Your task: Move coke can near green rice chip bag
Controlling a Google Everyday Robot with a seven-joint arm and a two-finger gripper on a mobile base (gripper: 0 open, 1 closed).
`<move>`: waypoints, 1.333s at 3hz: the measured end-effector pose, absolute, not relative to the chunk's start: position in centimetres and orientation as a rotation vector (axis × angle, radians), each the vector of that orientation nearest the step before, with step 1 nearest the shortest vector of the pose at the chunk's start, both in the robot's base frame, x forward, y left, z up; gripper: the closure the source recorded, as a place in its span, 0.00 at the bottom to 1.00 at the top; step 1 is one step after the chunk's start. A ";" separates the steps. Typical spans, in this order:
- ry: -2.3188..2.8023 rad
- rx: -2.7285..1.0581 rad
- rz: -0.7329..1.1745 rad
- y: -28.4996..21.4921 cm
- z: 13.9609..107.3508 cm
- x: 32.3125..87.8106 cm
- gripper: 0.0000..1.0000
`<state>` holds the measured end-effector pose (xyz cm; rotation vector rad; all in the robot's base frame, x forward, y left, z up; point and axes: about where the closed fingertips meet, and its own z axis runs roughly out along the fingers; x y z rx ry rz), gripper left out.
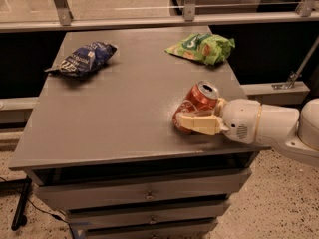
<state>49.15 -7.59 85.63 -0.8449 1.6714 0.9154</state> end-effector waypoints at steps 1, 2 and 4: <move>1.671 -0.845 0.916 -7.6 85.7 49.2 1.00; 1.625 -0.834 0.858 -8.8 87.6 51.6 1.00; 1.611 -0.867 0.638 -14.1 92.3 60.6 1.00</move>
Offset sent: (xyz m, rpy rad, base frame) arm 0.0708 -0.0419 0.0533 0.0076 -0.1802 -0.1064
